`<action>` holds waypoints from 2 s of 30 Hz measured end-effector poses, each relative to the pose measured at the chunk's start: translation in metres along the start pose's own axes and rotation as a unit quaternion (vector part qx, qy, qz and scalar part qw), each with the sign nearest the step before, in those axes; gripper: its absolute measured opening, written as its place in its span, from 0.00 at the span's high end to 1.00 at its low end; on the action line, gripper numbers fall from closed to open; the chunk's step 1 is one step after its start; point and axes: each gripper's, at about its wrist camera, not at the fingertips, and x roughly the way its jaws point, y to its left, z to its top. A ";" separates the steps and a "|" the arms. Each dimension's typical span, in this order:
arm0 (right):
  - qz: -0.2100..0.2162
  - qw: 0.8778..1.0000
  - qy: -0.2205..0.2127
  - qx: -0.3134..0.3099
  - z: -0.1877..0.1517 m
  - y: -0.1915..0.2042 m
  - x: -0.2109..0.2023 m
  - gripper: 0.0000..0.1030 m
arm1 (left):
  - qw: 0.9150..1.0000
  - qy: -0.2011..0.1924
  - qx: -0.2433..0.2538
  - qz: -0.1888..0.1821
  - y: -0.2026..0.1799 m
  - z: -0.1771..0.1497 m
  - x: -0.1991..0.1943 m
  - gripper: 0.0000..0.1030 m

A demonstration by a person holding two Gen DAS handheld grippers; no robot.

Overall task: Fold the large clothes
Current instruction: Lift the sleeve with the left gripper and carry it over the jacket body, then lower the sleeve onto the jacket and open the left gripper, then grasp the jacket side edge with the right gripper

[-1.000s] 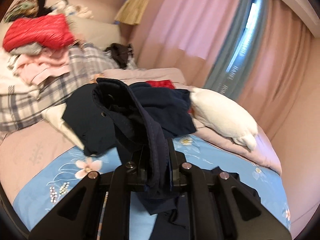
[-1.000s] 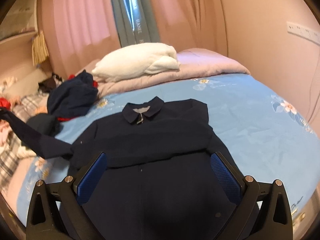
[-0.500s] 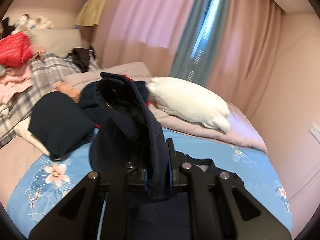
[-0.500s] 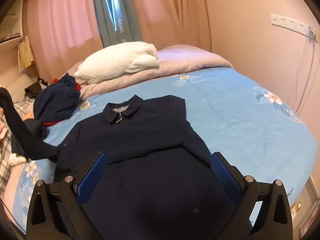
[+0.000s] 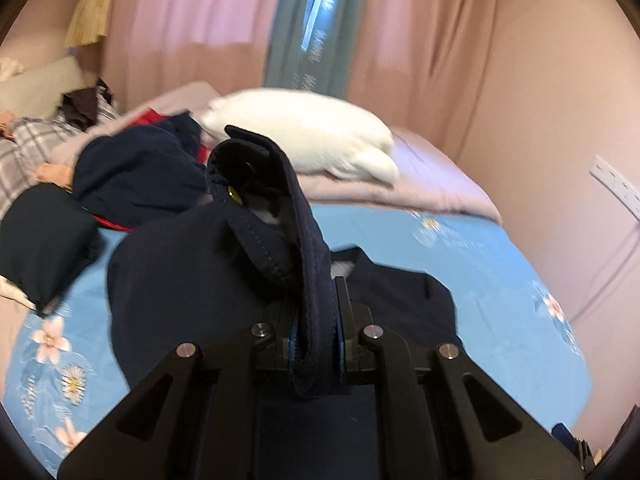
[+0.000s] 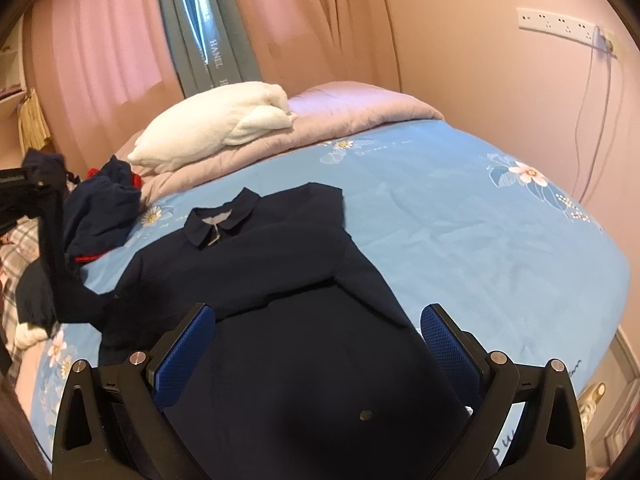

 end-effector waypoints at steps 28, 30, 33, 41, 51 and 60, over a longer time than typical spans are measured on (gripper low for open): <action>-0.013 0.999 0.022 0.036 -0.009 -0.042 0.009 0.01 | 0.979 0.192 0.012 -0.065 -0.046 -0.108 0.096 0.32; -0.009 0.999 0.022 0.035 -0.008 -0.041 0.009 0.01 | 0.983 0.165 0.008 -0.074 -0.040 -0.095 0.071 0.18; 0.000 0.999 0.028 0.034 -0.008 -0.037 0.014 0.01 | 0.992 0.113 0.003 -0.064 -0.022 -0.073 0.028 0.14; 0.053 0.997 0.059 0.021 -0.007 -0.015 0.041 0.01 | 0.995 0.046 -0.056 0.070 0.067 -0.061 -0.053 0.07; 0.108 0.986 0.126 -0.015 -0.022 0.033 0.101 0.12 | 0.959 0.075 -0.160 0.222 0.185 -0.138 -0.090 0.07; 0.116 0.971 0.203 -0.044 -0.039 0.066 0.161 0.44 | 0.944 0.107 -0.202 0.240 0.217 -0.177 -0.083 0.08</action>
